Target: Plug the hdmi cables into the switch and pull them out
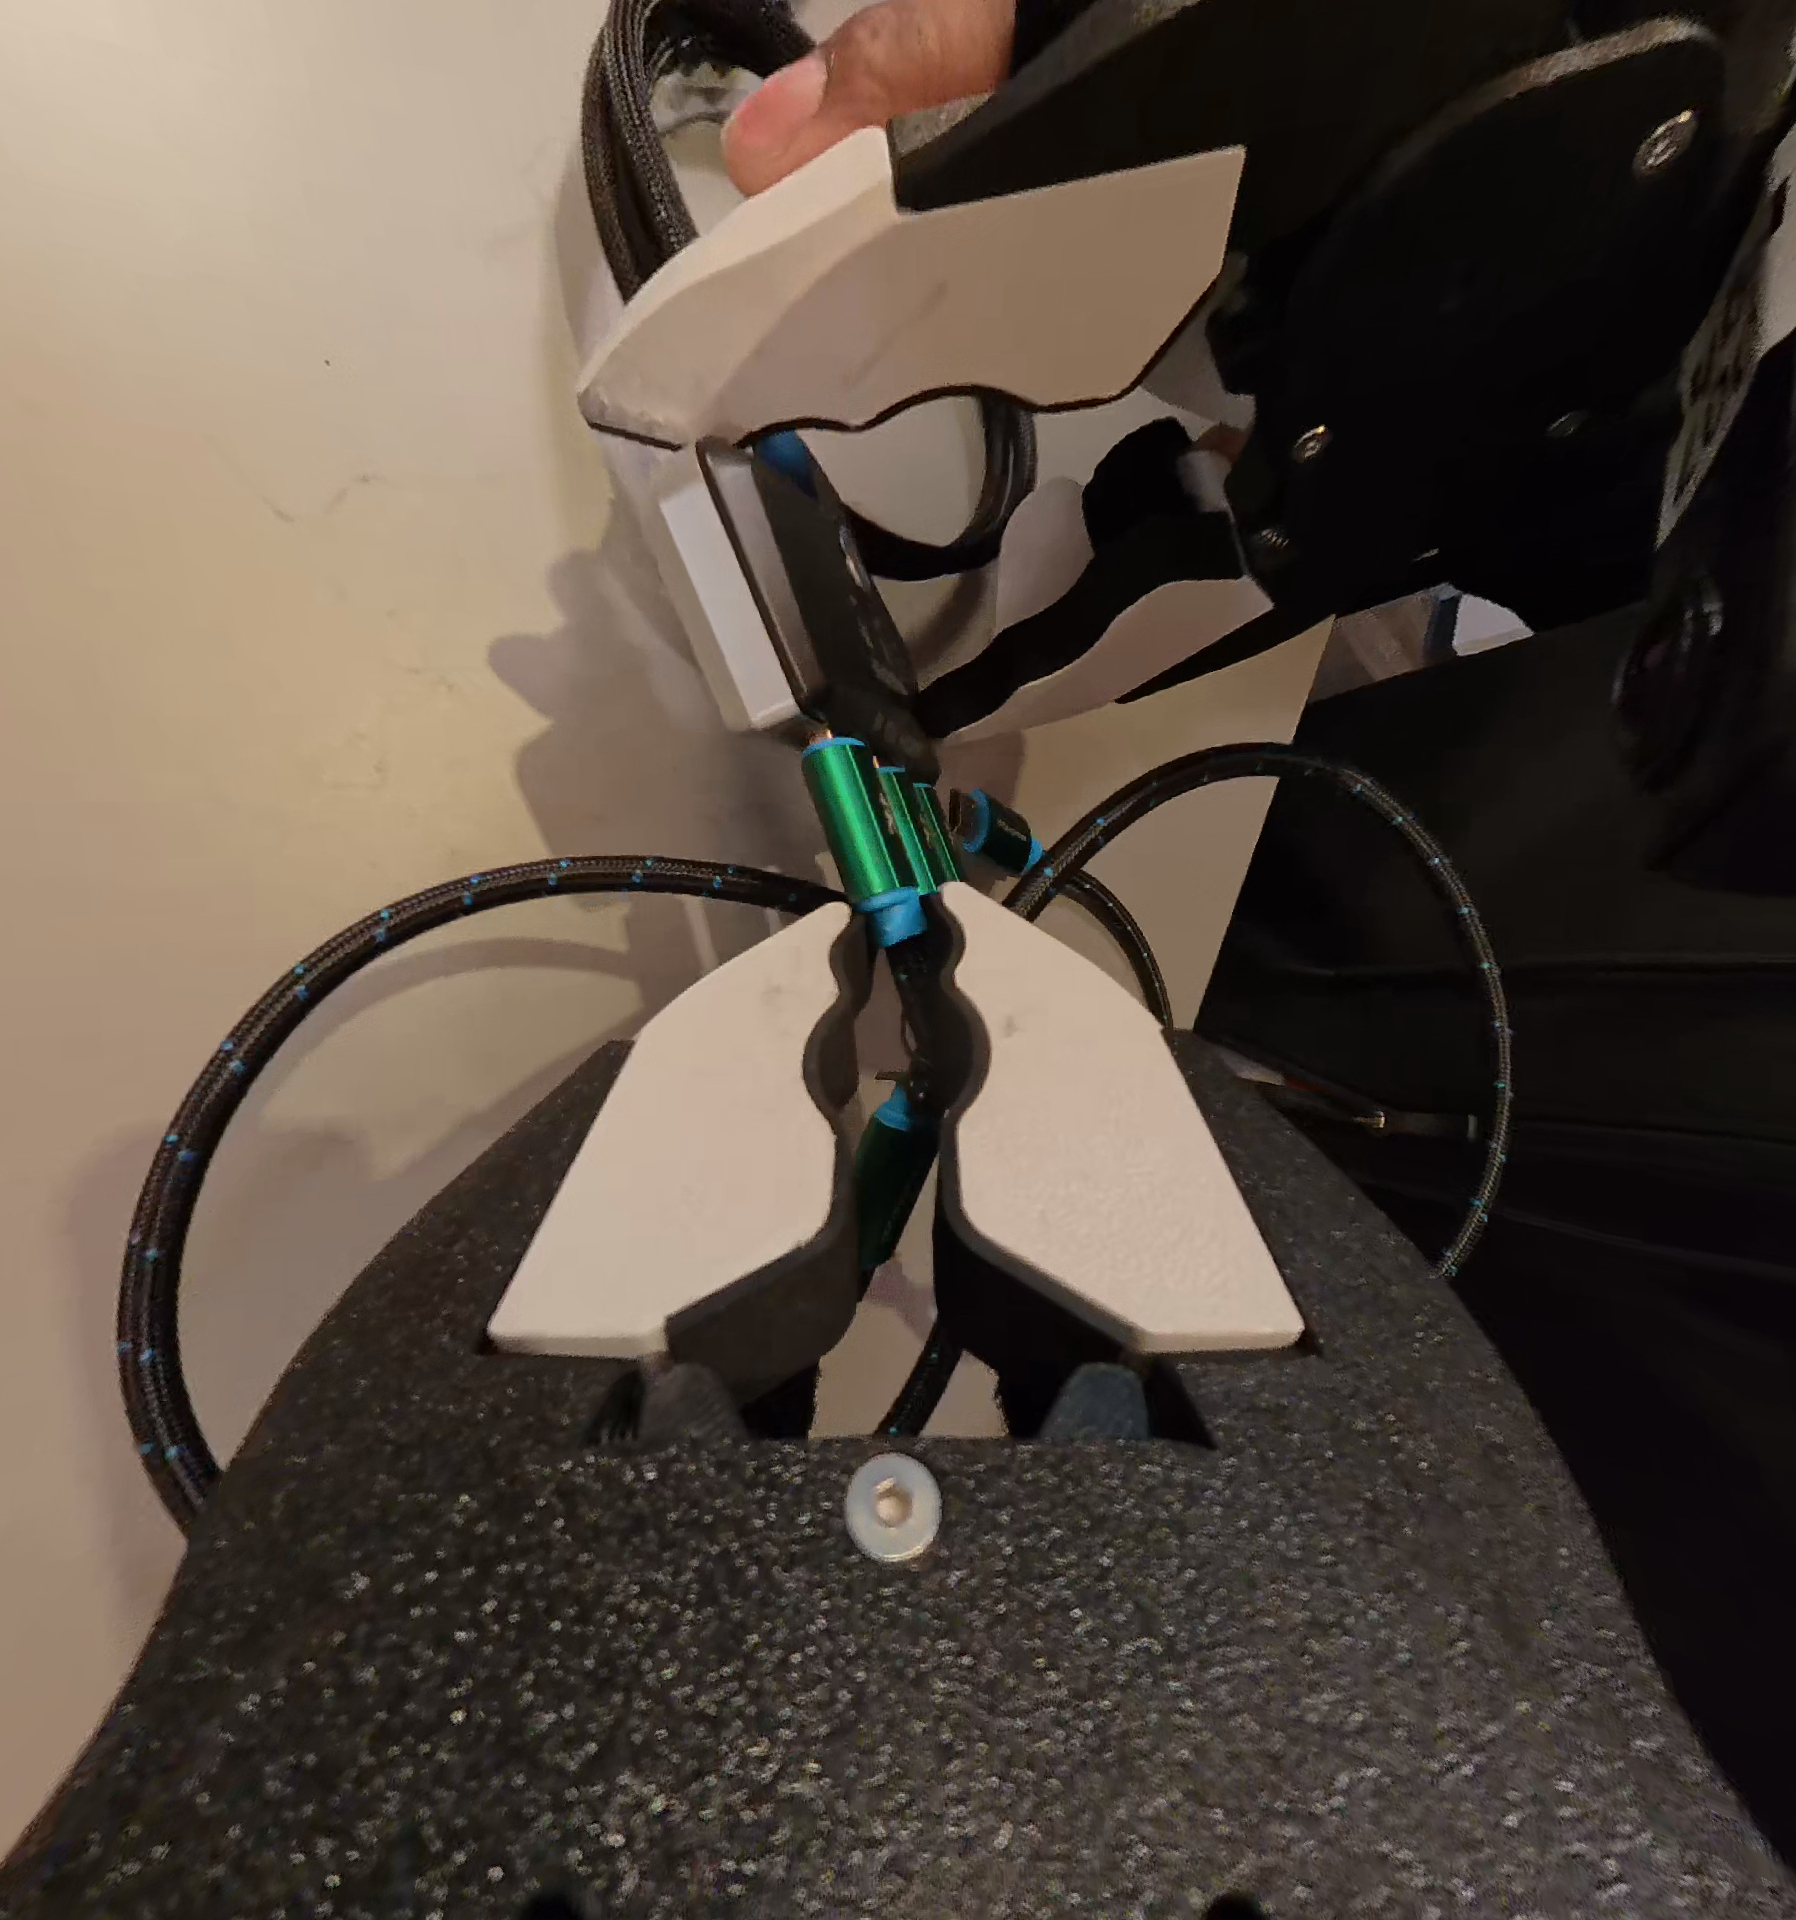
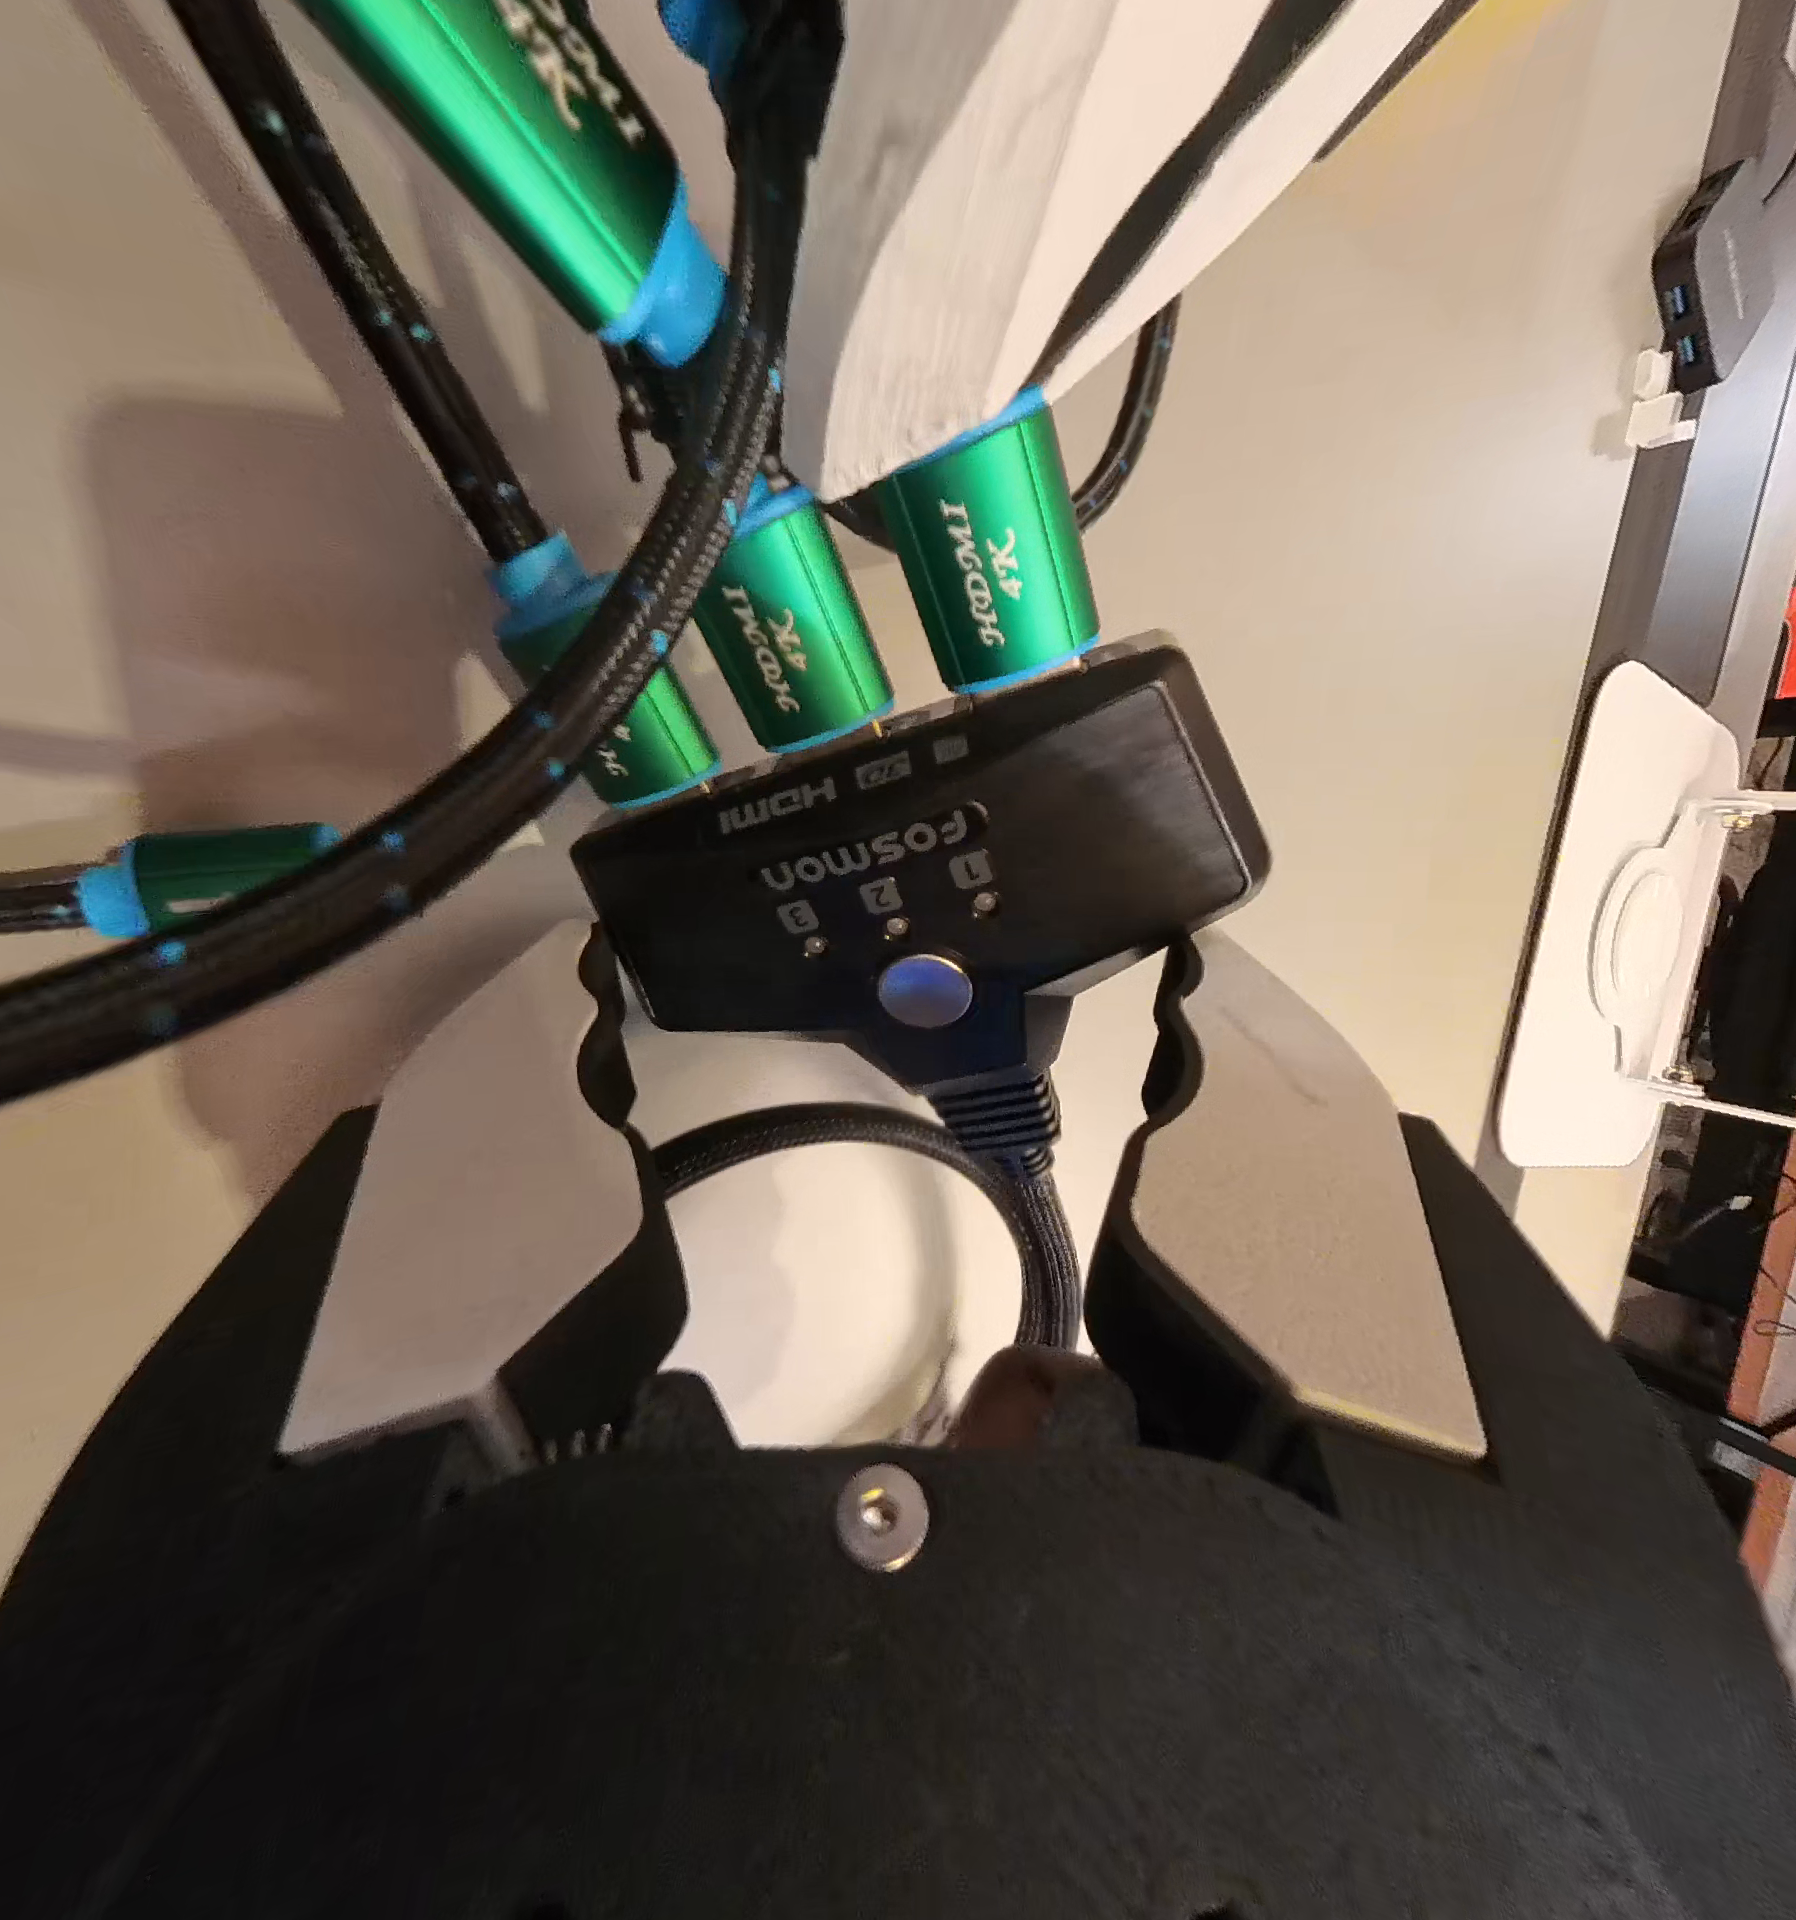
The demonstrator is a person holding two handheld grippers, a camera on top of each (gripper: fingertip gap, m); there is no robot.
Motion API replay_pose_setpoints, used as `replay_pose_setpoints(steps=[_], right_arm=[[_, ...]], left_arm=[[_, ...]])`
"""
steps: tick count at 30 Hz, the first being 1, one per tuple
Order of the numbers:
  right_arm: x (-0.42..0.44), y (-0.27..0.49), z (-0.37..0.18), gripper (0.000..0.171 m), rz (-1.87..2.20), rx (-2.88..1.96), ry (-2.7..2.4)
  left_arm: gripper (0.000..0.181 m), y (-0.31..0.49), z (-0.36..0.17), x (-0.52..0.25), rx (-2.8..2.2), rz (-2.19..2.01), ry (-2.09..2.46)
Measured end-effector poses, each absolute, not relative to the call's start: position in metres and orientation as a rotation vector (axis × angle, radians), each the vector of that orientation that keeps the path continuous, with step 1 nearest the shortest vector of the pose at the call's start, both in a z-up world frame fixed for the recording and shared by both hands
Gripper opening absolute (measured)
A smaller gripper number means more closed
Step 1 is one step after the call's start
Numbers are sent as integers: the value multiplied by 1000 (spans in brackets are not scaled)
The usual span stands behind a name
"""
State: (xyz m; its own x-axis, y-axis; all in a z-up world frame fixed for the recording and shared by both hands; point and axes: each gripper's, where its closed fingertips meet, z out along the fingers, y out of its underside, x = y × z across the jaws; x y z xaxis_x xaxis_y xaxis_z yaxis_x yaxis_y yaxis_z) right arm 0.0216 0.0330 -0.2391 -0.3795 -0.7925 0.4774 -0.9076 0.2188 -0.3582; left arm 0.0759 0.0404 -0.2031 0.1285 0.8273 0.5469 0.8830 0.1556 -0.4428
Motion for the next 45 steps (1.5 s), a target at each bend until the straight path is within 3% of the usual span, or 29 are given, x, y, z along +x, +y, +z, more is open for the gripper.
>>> replay_pose_setpoints(steps=[11,15,25,34,41,45], right_arm=[[23,27,-235,99,1060,1587,-2311],[15,27,-220,86,1186,1493,-2327],[-1,43,-195,85,1356,1104,-2567],[1,58,-197,66,1691,695,-3065],[-20,65,-112,74,2332,388,-3005],[-10,45,-131,96,2116,372,-3126]], left_arm=[[10,34,-204,77,-1645,-52,-1634],[10,24,-197,74,-1554,14,-1607],[11,8,-191,73,-1284,132,-1503],[12,-11,-171,62,-1125,305,-1336],[12,-28,-148,42,-1144,529,-1244],[12,-28,-136,33,-1135,646,-1154]])
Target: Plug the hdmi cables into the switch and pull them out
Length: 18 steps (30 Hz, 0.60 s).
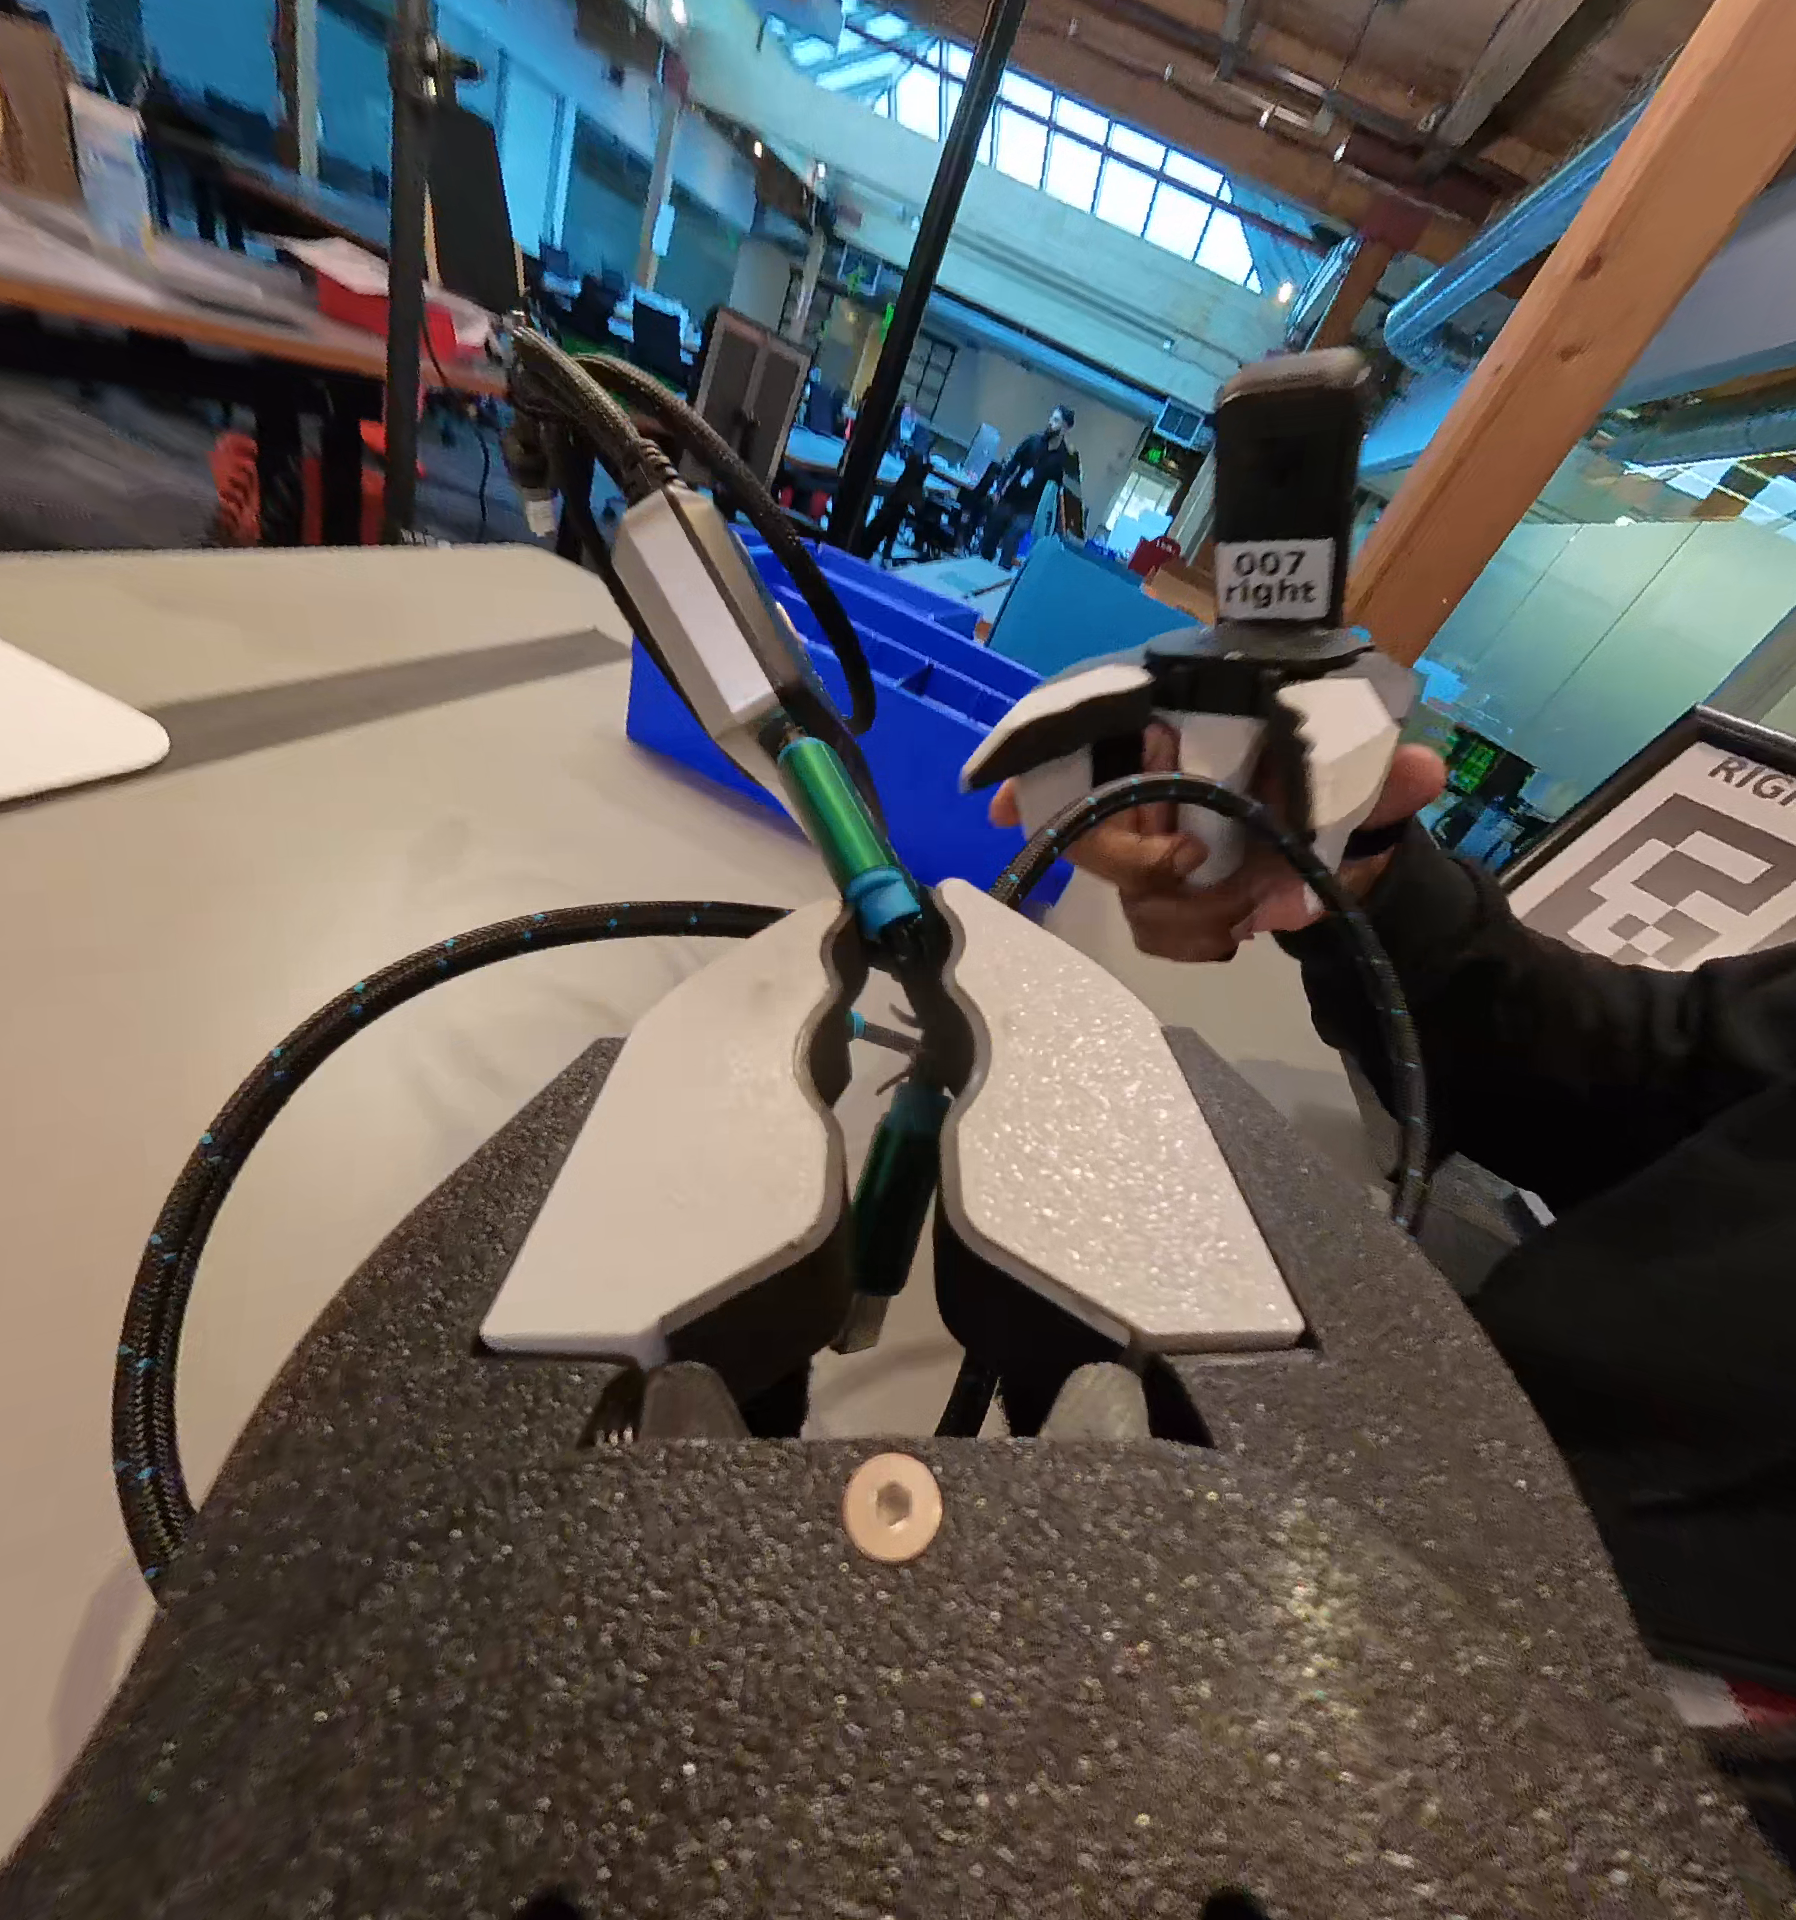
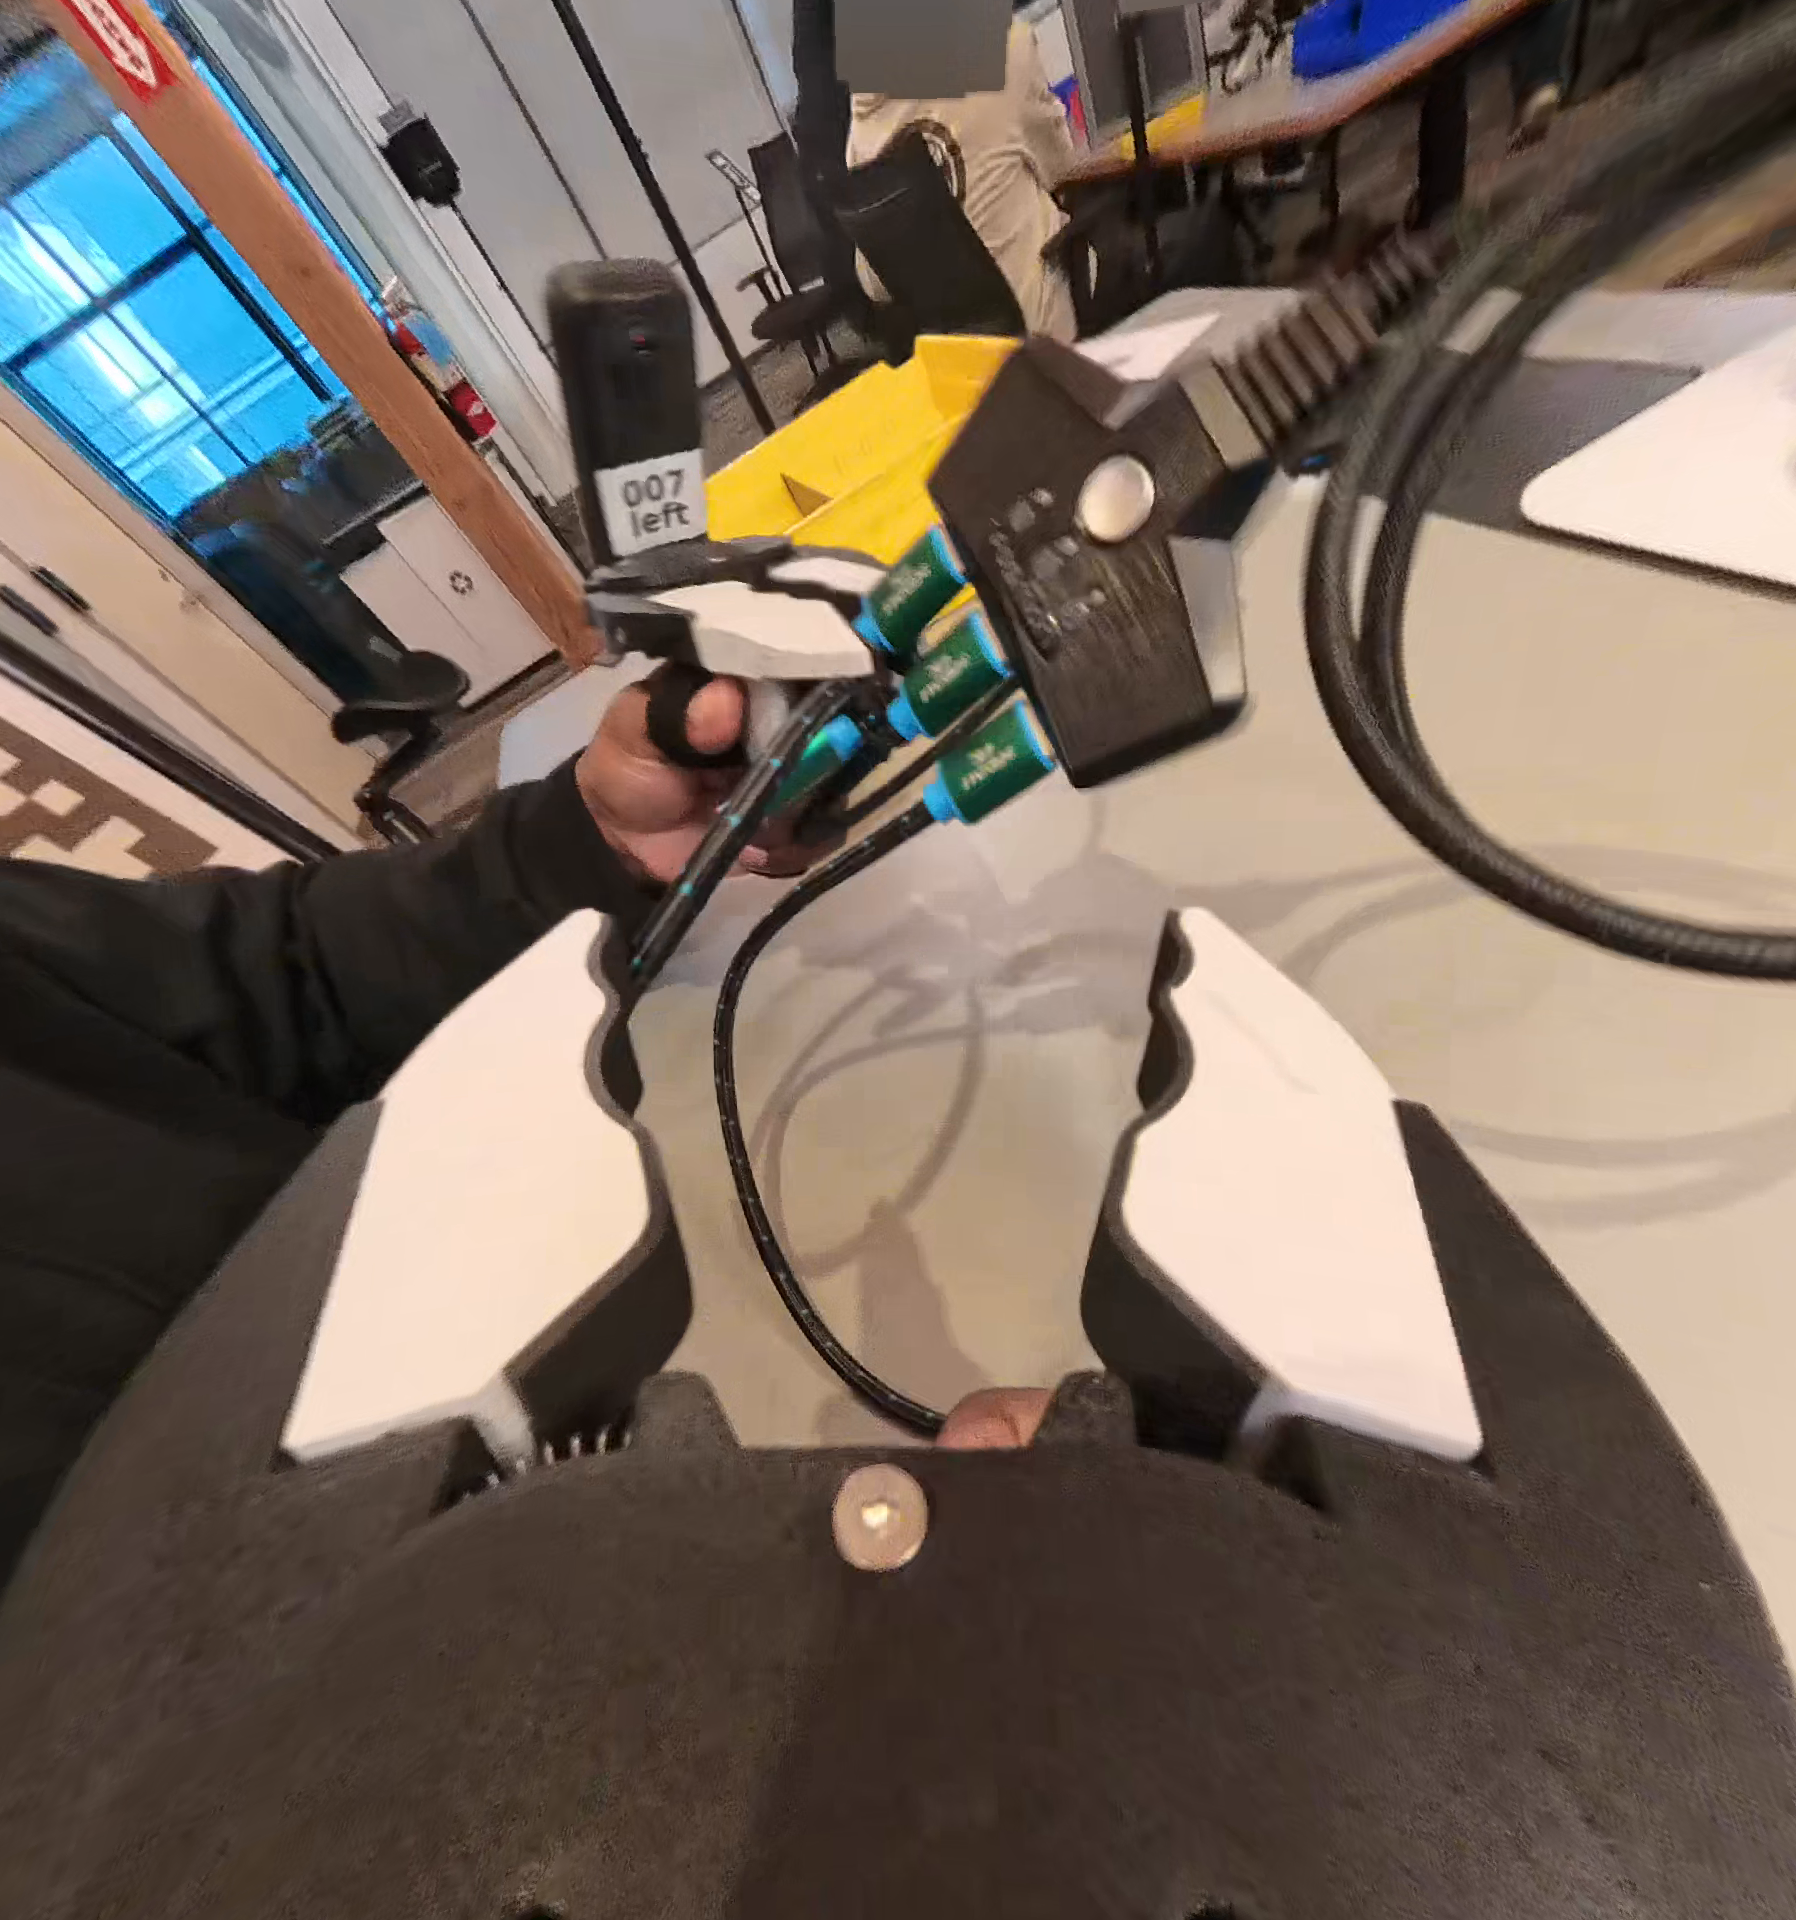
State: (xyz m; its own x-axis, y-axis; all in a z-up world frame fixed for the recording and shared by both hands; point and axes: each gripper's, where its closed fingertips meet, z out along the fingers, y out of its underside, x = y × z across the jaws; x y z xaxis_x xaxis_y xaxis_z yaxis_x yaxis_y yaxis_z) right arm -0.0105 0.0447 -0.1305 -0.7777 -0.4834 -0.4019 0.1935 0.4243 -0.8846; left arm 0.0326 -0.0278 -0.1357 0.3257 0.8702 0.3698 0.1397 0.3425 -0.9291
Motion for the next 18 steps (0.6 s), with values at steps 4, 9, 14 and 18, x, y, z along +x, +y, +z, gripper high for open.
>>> replay_pose_setpoints(steps=[4,9,14,18], right_arm=[[-14,30,-128,112,-1351,-156,1917],[3,30,-111,123,-1364,-285,1894],[-1,12,-132,126,-1340,-322,2045],[-1,4,-116,110,-1429,-353,1891]], left_arm=[[12,-27,-125,31,-1128,776,-1086],[12,-29,-120,30,-1147,959,-1086],[11,-10,-113,35,-1183,1033,-960],[11,3,-108,38,-1216,1042,-871]])
